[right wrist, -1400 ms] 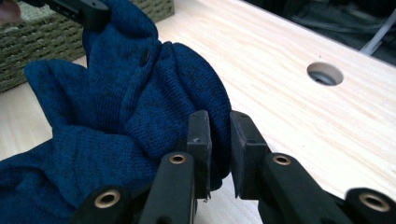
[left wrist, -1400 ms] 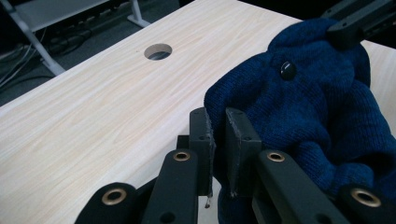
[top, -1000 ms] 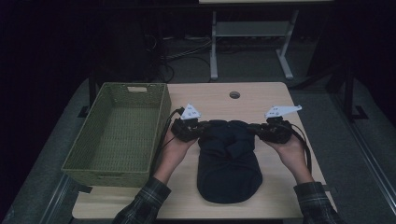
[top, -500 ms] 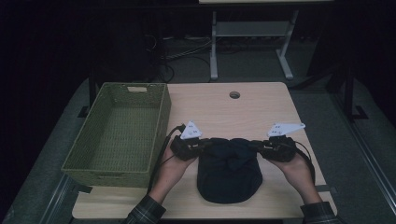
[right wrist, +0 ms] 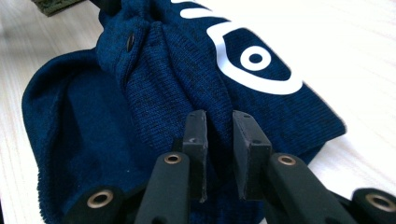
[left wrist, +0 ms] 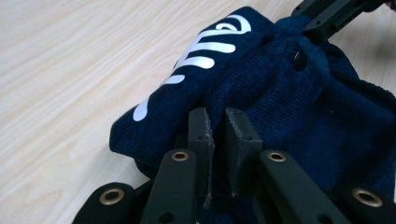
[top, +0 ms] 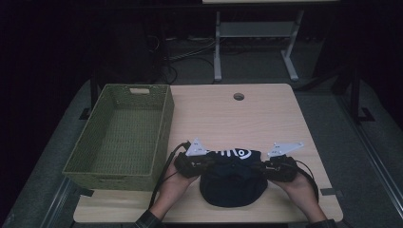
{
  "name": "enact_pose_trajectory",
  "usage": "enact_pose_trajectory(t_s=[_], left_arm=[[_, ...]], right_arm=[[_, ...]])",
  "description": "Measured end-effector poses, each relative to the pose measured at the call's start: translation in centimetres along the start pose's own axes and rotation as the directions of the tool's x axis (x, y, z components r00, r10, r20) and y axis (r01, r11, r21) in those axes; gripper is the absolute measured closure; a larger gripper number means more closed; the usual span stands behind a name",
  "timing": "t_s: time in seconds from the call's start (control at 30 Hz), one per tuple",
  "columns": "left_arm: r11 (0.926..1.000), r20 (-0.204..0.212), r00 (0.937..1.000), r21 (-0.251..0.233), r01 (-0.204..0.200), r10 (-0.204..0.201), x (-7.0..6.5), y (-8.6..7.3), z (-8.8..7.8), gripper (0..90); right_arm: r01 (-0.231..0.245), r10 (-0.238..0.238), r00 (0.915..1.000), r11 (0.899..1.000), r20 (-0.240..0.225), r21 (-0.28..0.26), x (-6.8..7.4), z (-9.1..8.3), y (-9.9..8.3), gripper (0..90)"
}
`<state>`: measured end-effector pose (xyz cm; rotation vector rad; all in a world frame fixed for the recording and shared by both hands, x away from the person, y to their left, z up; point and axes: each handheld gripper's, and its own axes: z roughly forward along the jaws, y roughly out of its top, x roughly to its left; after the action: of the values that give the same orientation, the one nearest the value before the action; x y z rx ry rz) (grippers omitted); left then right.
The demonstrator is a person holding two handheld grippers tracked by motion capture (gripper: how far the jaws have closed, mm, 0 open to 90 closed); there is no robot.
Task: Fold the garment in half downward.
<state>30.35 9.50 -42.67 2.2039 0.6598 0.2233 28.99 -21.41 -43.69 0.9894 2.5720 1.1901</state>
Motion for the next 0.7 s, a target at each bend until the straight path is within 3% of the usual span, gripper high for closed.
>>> enact_pose_trajectory(t_s=[0.2, 0.4, 0.53, 0.7], left_arm=[[0.9992, -0.041, 0.9989, 0.033, -0.022, 0.023, 0.6, 0.0, 1.1, 81.9], [0.9984, -0.085, 0.9961, 0.053, -0.018, 0.023, 2.9, 1.0, 2.4, 81.9], [0.9981, -0.131, 0.991, 0.059, -0.019, 0.027, 4.4, 2.0, 3.2, 81.9], [0.9995, -0.135, 0.9908, 0.026, 0.017, -0.013, 5.5, 2.6, 3.2, 81.1]], right_arm=[[0.007, -0.007, 1.0, 1.0, 0.003, 0.012, 0.0, 1.0, -0.2, 76.7], [-0.006, 0.006, 1.0, 1.0, 0.007, -0.009, -0.7, 1.8, 0.5, 76.9], [0.003, -0.003, 0.9991, 1.0, 0.043, -0.016, -1.4, 2.6, 1.4, 76.9], [-0.024, 0.026, 0.9968, 0.999, 0.075, -0.04, -2.6, 3.2, 2.4, 76.7]])
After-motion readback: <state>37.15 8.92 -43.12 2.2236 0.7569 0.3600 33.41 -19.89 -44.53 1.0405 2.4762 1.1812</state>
